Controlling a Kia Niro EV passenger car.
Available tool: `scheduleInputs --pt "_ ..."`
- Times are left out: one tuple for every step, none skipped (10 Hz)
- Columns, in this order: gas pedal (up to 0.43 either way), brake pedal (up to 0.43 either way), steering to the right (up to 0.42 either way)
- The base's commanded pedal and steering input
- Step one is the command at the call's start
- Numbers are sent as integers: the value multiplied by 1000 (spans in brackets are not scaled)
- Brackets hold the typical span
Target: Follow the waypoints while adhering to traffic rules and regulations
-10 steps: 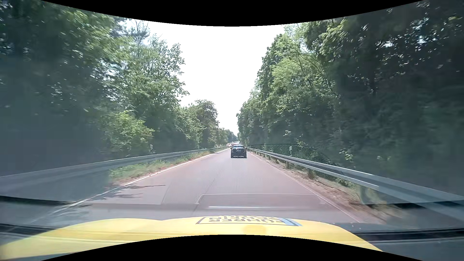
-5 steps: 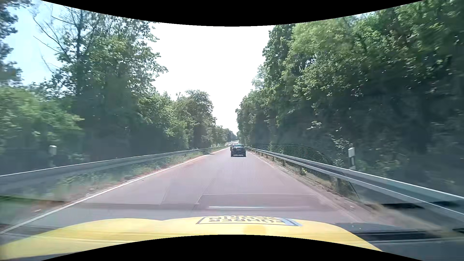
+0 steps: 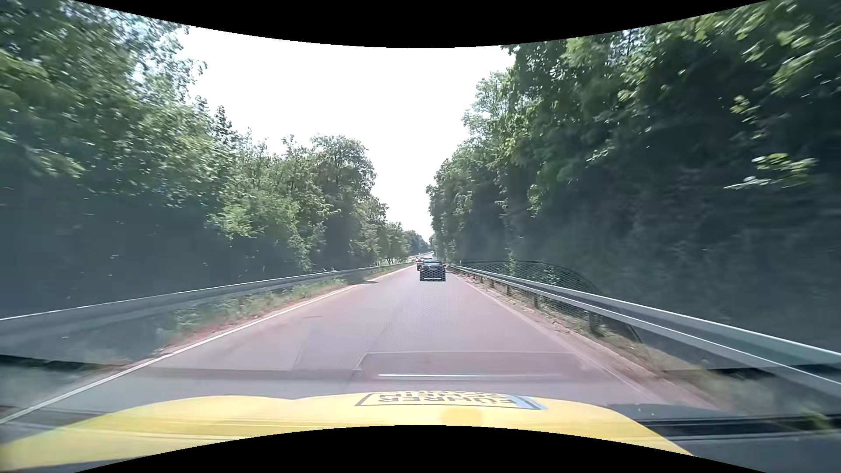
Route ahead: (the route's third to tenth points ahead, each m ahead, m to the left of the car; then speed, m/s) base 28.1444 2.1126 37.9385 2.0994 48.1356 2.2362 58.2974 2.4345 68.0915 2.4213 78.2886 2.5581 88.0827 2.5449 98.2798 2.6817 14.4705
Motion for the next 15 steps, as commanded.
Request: scheduleInputs --pt "110 0 -4" --pt "110 0 -3" --pt "79 0 -3" --pt "67 0 -3" --pt "67 0 -3" --pt "67 0 -3" --pt "67 0 -3" --pt "67 0 -3" --pt "67 0 -3" --pt "67 0 -3" --pt "67 0 -3" --pt "67 0 -3" --pt "67 0 -3" --pt "67 0 -3" --pt "67 0 -2"
